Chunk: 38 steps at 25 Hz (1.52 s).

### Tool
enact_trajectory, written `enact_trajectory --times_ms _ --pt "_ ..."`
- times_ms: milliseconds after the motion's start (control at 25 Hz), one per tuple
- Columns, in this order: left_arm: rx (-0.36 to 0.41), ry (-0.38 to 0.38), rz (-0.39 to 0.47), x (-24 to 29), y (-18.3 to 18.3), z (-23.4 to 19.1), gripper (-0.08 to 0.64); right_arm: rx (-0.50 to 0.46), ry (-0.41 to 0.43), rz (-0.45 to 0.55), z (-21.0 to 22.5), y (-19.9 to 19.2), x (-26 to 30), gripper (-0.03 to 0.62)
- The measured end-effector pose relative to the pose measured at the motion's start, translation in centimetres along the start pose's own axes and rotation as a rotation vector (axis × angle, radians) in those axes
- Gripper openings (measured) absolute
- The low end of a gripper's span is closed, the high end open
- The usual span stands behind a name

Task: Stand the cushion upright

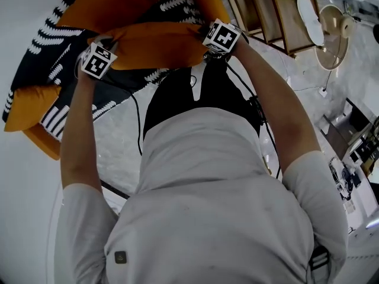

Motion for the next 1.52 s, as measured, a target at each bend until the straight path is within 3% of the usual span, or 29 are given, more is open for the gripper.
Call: enact_trajectory --times_ms 560,960,1200,1520 --pt "-0.116 0.116 0.119 -10.7 -2.6 6.2 0.028 -0.167 -0.104 0.079 -7.0 3.6 -8.4 0.034" --pt "-0.231 0.29 0.207 -17.6 -2.1 10.4 0.026 -0.341 -0.168 0.169 -9.5 6.3 -14.7 0.032" --pt "-0.324 0.368 0.199 -19.8 -2.2 14.2 0.026 -0.447 -0.148 0.182 -10.9 7.4 -16.9 0.032" --pt "-0.441 0.45 0.16 -22.7 -4.3 19.9 0.026 -0.56 -0.052 0.203 -13.8 8.8 -17.0 0.032"
Point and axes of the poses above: the fingertips, and each gripper's own axes: x forward along the fingers, z to its right, y out of its top, the point moved 8 cm from there along -x, backward along the fingers, and after that the axes turned 7 degrees about x, right-handed, at the moved point
